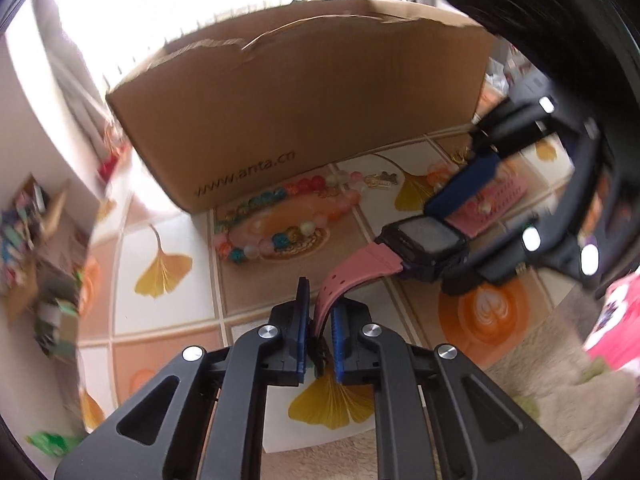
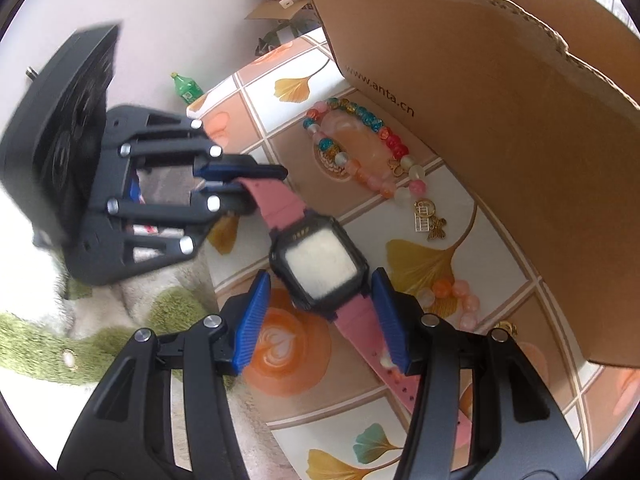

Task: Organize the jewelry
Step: 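Grasp the pink strap with the left gripper while the right gripper holds the watch face, then lift the pink watch off the table with both grippers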

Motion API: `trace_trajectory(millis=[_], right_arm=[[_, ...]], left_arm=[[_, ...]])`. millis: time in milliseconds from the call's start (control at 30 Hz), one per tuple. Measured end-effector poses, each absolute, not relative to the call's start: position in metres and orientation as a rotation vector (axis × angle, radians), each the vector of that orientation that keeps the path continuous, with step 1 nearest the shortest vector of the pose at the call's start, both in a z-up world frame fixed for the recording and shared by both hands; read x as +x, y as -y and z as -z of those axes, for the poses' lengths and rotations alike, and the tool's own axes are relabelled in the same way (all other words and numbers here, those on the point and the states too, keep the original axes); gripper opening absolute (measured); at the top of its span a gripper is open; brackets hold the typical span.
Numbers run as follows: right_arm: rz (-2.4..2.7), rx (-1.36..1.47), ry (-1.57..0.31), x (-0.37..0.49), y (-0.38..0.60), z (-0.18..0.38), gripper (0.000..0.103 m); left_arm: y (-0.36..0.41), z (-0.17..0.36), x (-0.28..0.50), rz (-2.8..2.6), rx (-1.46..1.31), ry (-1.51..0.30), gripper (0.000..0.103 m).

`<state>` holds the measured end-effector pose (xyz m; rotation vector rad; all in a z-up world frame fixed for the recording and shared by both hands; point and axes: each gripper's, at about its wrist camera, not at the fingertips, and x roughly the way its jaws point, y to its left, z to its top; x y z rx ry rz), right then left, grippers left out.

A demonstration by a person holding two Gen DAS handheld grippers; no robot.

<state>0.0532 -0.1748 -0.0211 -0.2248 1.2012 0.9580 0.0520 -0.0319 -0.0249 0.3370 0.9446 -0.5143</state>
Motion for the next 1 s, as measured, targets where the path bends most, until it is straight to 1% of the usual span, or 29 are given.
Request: trace_trajectory(millis=[133, 233, 400, 567, 800, 1000], right_arm=[[-0.915, -0.258, -1.169, 0.041, 0.177, 0.02, 0.05], [-0.857, -0.311, -1.143, 0.031, 0.176, 0.019, 0.043], [-0.774, -0.429, -1.098, 0.018, 0.166, 0.021, 0.036], [-0.721, -0.455, -1.094, 0.013, 0.178, 0.02, 0.035], [-0.627, -0.349, -1.125, 0.022, 0.213, 0.018, 0.034], [-0.617, -0.477, -1.054, 0.009, 0.194, 0.016, 0.034]], left_arm=[[0.019, 0.025, 0.067, 0.532, 0.235, -1.01, 0.01], [0.006, 0.025, 0.08, 0.538, 0.173, -1.044, 0.01], [-0.01, 0.027, 0.098, 0.546, 0.103, -1.078, 0.01], [-0.03, 0.025, 0.1, 0.53, 0.08, -1.079, 0.01], [-0.031, 0.026, 0.091, 0.53, 0.096, -1.072, 0.01], [-0.009, 0.028, 0.09, 0.529, 0.112, -1.073, 0.01]])
